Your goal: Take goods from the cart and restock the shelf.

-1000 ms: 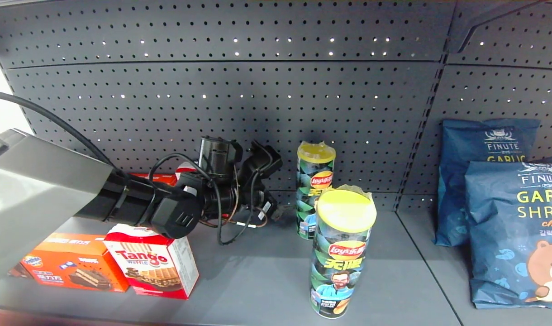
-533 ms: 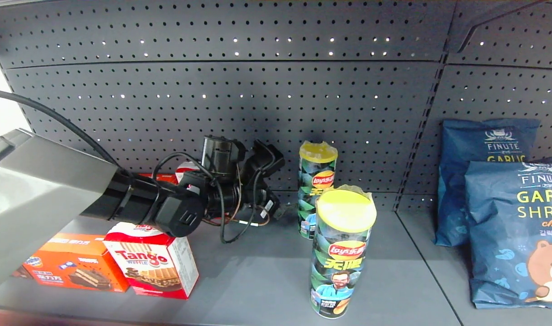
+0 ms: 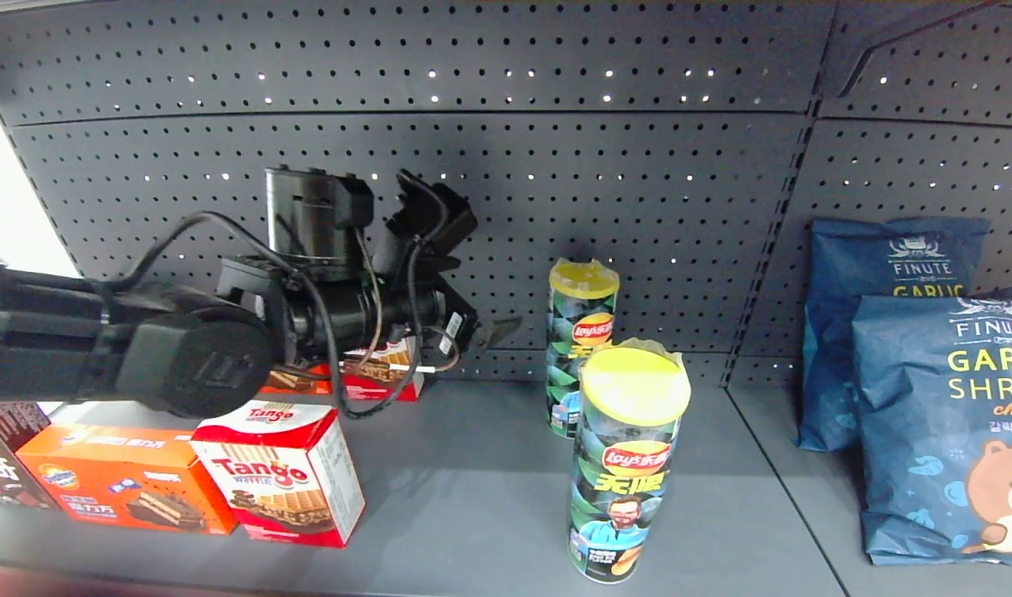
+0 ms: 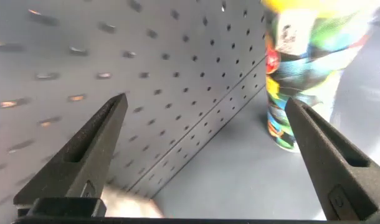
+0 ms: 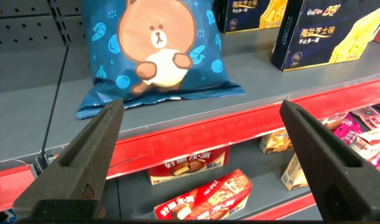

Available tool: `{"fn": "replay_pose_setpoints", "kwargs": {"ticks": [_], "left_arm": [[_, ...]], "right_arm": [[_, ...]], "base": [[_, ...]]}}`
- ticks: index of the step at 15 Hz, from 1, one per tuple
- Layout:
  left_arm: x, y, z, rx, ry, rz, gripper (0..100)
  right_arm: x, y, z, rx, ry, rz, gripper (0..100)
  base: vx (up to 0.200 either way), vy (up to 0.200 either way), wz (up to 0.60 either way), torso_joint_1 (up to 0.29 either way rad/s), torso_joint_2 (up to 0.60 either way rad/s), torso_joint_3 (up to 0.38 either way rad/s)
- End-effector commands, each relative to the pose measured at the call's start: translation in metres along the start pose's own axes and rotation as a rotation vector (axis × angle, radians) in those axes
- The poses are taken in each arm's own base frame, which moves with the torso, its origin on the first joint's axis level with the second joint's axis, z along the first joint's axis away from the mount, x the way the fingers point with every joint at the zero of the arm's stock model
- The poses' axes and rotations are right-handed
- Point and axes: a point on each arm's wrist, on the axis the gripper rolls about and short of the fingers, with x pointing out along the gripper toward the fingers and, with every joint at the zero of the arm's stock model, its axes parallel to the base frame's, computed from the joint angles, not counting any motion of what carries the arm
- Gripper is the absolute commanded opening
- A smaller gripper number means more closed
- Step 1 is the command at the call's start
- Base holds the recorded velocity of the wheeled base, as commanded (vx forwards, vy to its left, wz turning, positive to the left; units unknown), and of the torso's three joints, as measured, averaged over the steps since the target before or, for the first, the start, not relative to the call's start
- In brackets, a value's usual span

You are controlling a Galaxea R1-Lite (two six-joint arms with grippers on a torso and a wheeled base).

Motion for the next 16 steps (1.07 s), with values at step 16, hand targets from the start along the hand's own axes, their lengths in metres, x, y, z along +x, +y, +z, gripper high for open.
{"fn": "replay_pose_setpoints", "kwargs": {"ticks": [16], "left_arm": [[-0.297, -0.073, -0.065, -0.078, -0.121, 0.316, 100]], "right_arm": [[0.0, 0.0, 0.0, -0.006, 0.001, 0.01, 100]], "base": [[0.0, 0.0, 0.0, 0.0, 0.0, 0.0]]}}
